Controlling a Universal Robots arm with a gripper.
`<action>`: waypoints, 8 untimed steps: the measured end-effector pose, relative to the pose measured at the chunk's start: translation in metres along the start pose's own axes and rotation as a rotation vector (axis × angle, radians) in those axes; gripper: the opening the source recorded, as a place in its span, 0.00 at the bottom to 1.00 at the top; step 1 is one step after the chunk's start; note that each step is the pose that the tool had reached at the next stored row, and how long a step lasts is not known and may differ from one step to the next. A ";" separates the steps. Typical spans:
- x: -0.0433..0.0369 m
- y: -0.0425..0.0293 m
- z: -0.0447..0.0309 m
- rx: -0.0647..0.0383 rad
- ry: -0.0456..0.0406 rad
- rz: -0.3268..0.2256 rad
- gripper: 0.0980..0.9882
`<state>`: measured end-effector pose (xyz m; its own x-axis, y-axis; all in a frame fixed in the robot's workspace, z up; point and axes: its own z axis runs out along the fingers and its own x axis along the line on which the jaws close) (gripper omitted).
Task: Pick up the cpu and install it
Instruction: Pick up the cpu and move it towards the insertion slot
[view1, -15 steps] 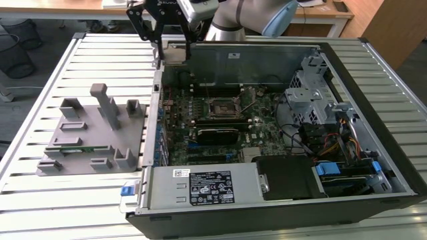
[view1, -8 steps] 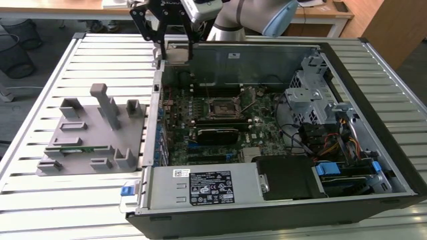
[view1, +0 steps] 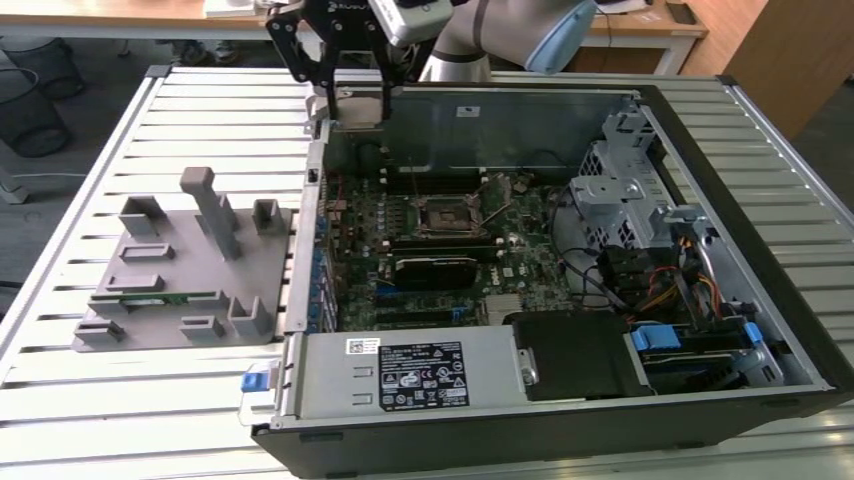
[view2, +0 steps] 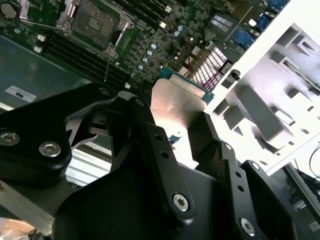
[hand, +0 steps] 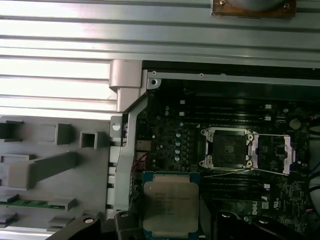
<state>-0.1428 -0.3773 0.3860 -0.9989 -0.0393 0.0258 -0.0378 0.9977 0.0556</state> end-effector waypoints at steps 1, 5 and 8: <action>-0.0007 0.0000 0.0000 0.000 0.0000 0.000 0.49; -0.0050 -0.0002 0.0000 0.000 0.0000 0.000 0.49; -0.0090 -0.0004 0.0001 0.000 -0.0001 0.000 0.49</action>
<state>-0.1338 -0.3773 0.3856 -0.9989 -0.0394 0.0258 -0.0379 0.9977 0.0561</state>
